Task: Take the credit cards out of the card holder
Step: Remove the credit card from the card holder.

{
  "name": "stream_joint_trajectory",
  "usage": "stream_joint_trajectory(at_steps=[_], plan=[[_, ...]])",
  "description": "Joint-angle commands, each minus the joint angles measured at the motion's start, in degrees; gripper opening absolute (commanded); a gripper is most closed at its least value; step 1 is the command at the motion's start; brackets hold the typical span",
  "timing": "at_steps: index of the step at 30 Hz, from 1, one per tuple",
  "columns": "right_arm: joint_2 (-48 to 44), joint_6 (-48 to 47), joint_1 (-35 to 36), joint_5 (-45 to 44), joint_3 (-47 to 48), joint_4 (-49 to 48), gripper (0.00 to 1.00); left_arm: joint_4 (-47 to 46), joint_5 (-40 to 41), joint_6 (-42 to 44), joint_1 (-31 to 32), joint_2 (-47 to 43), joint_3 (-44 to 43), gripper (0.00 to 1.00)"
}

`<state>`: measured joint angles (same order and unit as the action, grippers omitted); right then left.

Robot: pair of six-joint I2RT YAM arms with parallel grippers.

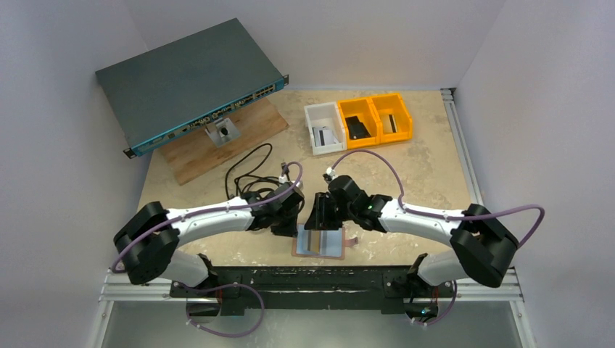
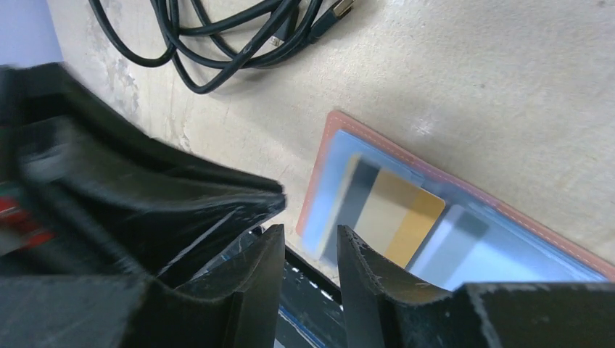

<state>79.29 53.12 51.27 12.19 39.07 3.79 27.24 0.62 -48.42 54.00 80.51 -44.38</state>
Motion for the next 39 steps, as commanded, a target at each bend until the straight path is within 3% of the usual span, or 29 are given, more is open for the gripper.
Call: stream_joint_trajectory(at_steps=[1,8,19,27,39], plan=[[3.28,1.02,0.68,1.74,3.11,-3.44,0.32,6.11,5.05,0.07,-0.3,-6.73,-0.56,0.07],[0.04,0.39,0.35,-1.17,2.28,-0.9,0.34,3.33,1.64,2.19,-0.29,-7.02,-1.75,0.12],[-6.45,3.29,-1.02,-1.97,-8.58,-3.27,0.37,-4.89,-3.55,2.81,-0.3,4.4,-4.79,0.07],[-3.74,3.03,-1.89,-0.1,-10.71,-7.5,0.37,-4.24,-1.24,2.22,-0.3,8.76,-4.63,0.0],[0.57,3.02,-4.25,3.7,-13.18,-13.71,0.31,-3.7,-0.82,1.11,-0.29,12.45,-4.08,0.0]])
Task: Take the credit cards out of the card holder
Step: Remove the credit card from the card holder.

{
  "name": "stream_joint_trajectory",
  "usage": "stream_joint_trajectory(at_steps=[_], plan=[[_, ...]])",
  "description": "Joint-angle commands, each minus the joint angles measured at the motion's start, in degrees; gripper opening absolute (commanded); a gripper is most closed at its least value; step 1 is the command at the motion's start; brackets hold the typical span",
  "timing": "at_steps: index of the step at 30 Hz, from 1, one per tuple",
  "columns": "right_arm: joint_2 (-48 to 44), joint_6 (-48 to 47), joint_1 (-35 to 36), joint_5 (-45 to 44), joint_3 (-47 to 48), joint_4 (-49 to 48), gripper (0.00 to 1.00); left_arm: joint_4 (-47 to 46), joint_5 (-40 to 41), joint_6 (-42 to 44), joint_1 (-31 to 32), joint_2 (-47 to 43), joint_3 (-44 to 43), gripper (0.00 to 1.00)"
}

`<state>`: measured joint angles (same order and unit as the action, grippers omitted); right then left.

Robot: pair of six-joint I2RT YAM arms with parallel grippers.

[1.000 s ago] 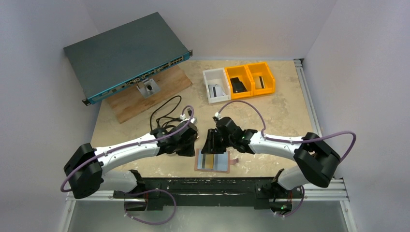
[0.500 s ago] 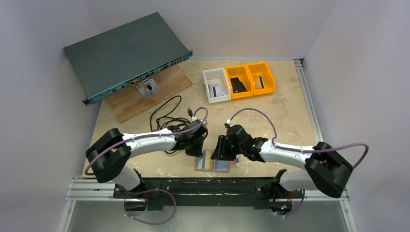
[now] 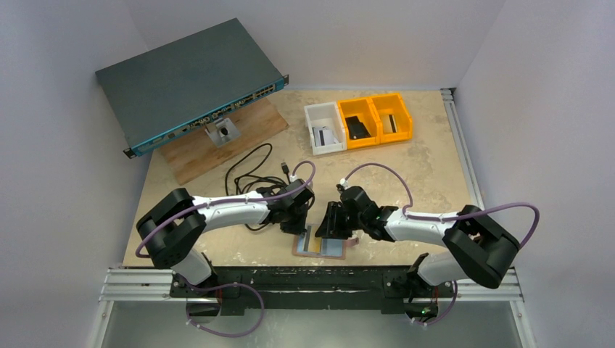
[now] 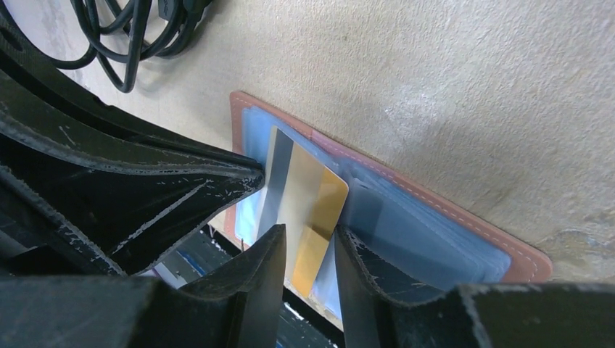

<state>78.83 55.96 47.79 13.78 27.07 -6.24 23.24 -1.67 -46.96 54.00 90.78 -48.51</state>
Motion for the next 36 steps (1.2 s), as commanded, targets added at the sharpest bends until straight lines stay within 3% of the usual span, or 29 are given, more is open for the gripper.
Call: stream_joint_trajectory(at_steps=[1,11,23,28,36], plan=[[1.22,0.17,-0.97,2.45,-1.31,-4.1,0.31,0.34,1.49,-0.48,-0.24,2.33,0.06,0.0],[1.85,0.69,-3.98,6.07,-2.89,-9.1,0.2,1.1,1.48,-0.72,-0.3,2.44,0.25,0.0],[5.74,3.41,-4.98,10.02,-4.4,-17.8,0.18,0.9,1.45,-1.06,-0.21,2.87,0.38,0.0],[4.45,3.01,-5.75,8.67,-4.85,-15.73,0.0,2.36,2.69,-1.79,-0.29,2.4,0.51,0.0],[-2.27,0.76,-7.49,5.38,-6.58,-8.38,0.0,4.43,4.42,-2.69,-0.3,1.97,1.35,0.0]])
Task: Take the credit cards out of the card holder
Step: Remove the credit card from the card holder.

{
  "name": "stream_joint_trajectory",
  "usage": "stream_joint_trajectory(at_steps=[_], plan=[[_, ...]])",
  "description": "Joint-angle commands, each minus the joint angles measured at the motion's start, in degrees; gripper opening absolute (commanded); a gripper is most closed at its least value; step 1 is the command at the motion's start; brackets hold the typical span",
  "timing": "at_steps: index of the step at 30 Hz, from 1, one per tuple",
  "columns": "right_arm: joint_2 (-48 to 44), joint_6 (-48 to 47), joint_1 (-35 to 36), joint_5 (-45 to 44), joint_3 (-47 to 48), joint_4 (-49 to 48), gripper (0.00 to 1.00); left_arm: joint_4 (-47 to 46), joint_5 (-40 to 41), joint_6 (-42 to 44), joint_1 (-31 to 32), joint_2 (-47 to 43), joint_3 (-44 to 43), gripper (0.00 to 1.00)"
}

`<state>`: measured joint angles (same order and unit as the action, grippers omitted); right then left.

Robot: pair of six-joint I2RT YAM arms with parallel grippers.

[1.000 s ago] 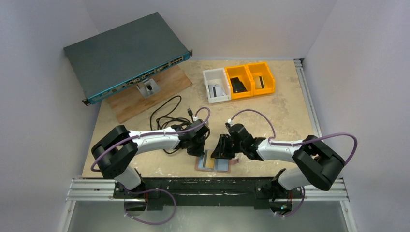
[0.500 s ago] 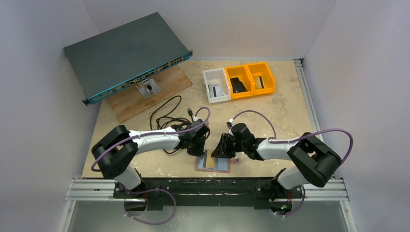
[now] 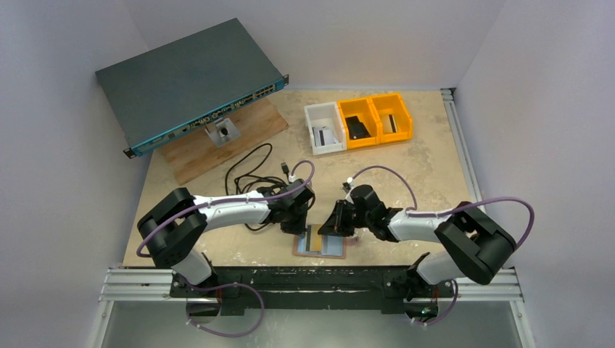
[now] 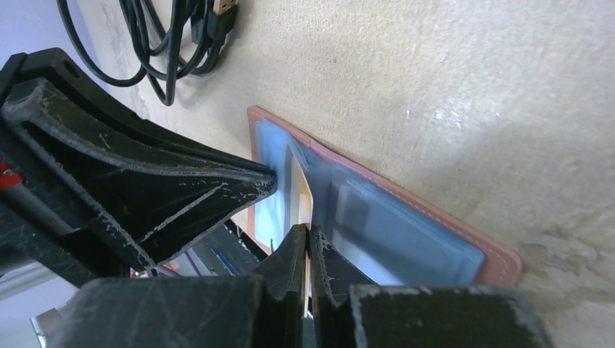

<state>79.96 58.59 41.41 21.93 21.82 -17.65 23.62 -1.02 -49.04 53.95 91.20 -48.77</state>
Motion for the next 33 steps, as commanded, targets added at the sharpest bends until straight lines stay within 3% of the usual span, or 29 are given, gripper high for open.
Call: stream_joint_trajectory(at_steps=[1,12,23,26,30,33], plan=[[-4.11,-2.02,-1.27,-2.96,-1.56,3.72,0.0,4.0,3.79,-0.74,-0.24,1.46,1.87,0.0],[-14.86,-3.59,-2.36,-6.89,-0.01,15.33,0.0,3.3,3.32,0.07,-0.18,-0.76,0.87,0.0],[-20.98,-4.22,-4.42,-7.35,6.0,22.93,0.0,7.61,2.95,3.68,-0.25,-7.35,-7.9,0.01],[-21.39,-4.46,-6.42,-7.05,8.12,23.46,0.0,9.08,3.32,4.47,-0.32,-9.67,-8.95,0.11],[-19.03,-6.57,-11.43,-5.43,12.53,23.88,0.0,11.58,3.75,5.5,-1.0,-12.95,-9.44,0.37],[-15.7,-8.76,-18.25,-2.88,18.18,23.51,0.0,12.9,3.81,6.61,-1.72,-15.55,-8.95,0.51]])
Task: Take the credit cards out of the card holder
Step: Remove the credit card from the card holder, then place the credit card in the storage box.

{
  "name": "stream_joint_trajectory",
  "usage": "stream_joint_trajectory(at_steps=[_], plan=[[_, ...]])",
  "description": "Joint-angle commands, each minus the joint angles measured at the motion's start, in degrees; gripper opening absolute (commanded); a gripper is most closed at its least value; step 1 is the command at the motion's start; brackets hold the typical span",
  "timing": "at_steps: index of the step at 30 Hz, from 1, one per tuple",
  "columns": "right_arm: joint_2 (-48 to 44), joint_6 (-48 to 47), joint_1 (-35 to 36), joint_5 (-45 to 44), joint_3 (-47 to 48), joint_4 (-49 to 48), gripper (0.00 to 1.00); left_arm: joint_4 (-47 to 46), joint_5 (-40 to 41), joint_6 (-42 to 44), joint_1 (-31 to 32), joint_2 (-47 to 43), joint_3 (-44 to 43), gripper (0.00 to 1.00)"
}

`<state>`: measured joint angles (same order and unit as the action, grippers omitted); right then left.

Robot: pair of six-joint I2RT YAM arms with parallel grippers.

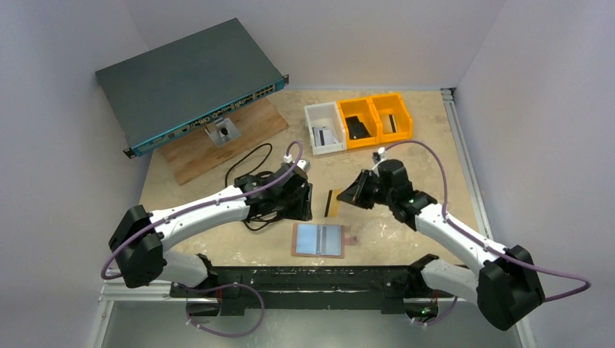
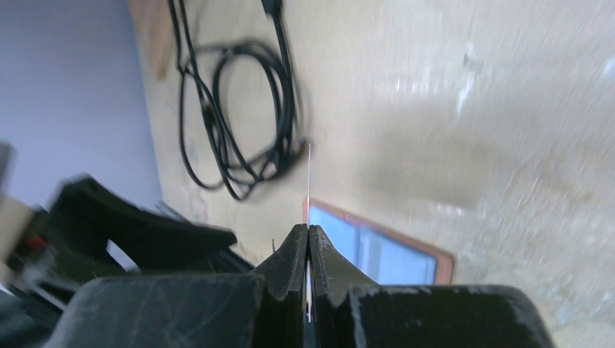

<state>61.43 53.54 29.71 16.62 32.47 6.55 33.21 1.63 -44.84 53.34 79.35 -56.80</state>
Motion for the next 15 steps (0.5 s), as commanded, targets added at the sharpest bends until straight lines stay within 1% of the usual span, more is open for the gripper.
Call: stream_joint_trajectory(at_steps=[1,4,6,11,15], plan=[[4.28,-4.7,-8.69,3.06,9.67,-0.66,0.0,3.71,1.09,2.92,-1.4,-4.53,-0.8,0.54],[9.43,-5.67,-14.36,4.59,16.08,-1.59,0.0,4.91,0.76,4.2,-2.32,-6.9,-0.39,0.62],[13.75,-6.01,-17.48,4.46,20.76,-1.86,0.0,5.4,0.45,4.97,-2.73,-8.4,-0.07,0.65],[22.68,-5.61,-25.21,4.14,30.37,-3.73,0.0,6.59,-0.34,6.52,-3.4,-10.65,-0.09,0.66],[28.94,-4.99,-29.37,3.13,36.55,-4.58,0.0,6.86,-0.82,7.32,-3.91,-11.5,-0.11,0.67]])
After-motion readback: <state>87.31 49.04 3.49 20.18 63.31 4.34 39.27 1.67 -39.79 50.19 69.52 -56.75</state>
